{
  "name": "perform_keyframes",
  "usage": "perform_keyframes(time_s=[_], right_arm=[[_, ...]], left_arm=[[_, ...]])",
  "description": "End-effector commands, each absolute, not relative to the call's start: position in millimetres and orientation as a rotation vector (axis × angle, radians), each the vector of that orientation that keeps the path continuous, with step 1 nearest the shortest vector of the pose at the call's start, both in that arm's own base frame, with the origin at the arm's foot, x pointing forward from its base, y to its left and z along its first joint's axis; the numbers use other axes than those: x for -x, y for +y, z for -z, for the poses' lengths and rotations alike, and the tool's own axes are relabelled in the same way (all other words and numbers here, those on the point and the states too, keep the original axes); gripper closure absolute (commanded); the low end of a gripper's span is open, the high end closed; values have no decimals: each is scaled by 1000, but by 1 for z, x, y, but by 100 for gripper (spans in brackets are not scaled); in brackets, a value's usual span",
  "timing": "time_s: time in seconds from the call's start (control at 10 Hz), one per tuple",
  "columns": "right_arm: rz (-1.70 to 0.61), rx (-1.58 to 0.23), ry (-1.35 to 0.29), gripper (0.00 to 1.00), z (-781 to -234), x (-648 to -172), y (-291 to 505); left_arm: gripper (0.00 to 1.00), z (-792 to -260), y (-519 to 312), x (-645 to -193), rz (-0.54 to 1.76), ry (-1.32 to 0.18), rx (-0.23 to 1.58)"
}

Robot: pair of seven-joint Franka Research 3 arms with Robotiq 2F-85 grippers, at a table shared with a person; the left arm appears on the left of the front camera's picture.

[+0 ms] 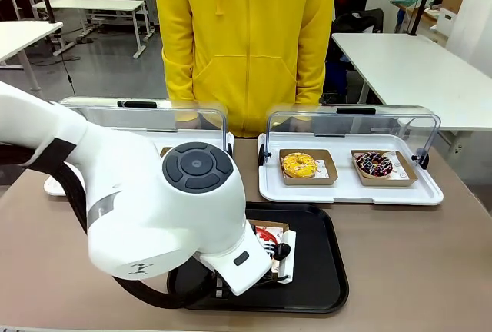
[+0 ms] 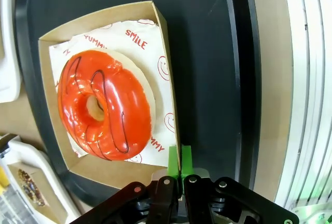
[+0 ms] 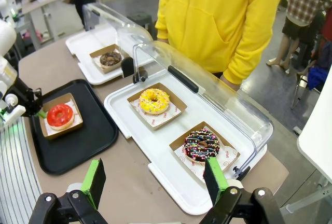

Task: Move the first donut from the left to the tray.
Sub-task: Pick up the Paper togo box containing the Donut indicated by the person and place it on the Handle tray.

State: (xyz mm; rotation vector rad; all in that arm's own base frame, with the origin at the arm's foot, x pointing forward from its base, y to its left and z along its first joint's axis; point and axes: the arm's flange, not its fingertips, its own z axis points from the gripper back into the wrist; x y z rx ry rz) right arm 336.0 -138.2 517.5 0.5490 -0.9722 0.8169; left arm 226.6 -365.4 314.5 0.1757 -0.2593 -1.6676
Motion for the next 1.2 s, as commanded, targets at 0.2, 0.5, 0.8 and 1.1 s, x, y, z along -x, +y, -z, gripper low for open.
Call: perform_keyframes(time_s=[0.2,0.5,0.8,1.1], right_arm=[[-830,-554,-1012,0,-518,-340,-138],[-830,-554,-1012,0,-518,-340,-138],[-830,-554,-1012,0,-518,-340,-138],[-830,-554,-1012,0,-518,-340,-138]], left_arm=[[91,-298,-352,-216,1641,-264,-187],[0,-315,-349,-225,1609,-250,-165],[21,-350,-353,-236,1592,-236,-127],[0,-380,-365,-240,1610,-244,-94]])
